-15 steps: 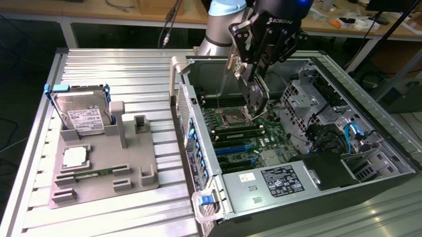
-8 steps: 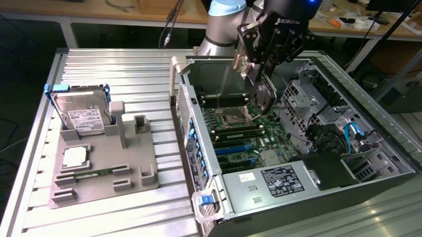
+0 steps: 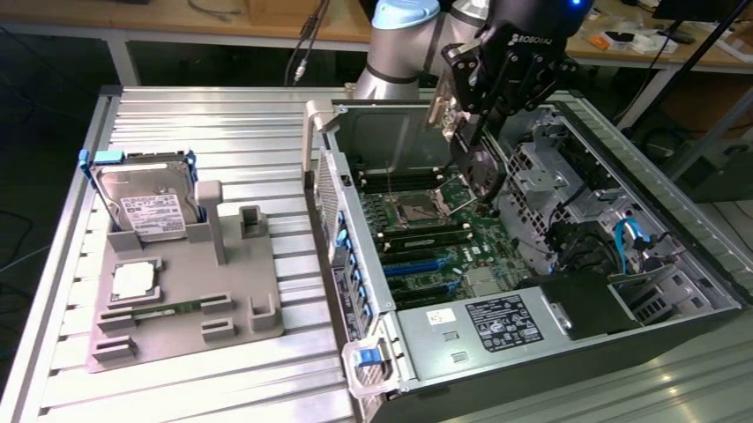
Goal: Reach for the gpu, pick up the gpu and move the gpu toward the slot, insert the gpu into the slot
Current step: 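Pick up the gpu and move the gpu toward the slot, then insert the gpu into the slot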
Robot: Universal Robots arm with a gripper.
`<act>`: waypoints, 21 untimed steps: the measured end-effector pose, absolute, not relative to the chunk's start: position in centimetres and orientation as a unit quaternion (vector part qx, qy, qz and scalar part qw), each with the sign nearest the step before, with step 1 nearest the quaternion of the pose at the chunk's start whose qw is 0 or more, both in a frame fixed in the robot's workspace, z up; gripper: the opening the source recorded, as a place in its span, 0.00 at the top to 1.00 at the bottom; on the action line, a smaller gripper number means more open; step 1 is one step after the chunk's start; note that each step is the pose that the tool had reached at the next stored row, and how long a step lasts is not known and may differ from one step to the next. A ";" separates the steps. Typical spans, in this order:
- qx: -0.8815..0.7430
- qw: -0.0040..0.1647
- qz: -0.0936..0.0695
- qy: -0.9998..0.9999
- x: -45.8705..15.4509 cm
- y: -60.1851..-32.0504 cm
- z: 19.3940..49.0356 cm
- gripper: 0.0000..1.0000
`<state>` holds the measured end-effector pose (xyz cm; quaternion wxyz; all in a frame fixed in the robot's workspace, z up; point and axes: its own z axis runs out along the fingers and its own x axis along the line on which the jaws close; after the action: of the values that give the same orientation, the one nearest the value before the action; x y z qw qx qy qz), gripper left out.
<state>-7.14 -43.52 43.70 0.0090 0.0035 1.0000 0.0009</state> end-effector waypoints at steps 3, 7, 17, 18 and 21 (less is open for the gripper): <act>0.003 0.009 0.001 1.000 -6.3 -43.5 43.7 0.73; 0.003 0.009 0.001 1.000 -5.7 -43.5 43.6 0.73; 0.003 0.009 0.001 1.000 -5.7 -43.5 43.6 0.73; 0.003 0.009 0.001 1.000 -5.7 -43.5 43.6 0.73; -0.006 0.009 0.001 1.000 -5.7 -43.5 43.6 0.73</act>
<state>-5.71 -43.52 43.62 0.0092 -0.0064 0.9999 0.0010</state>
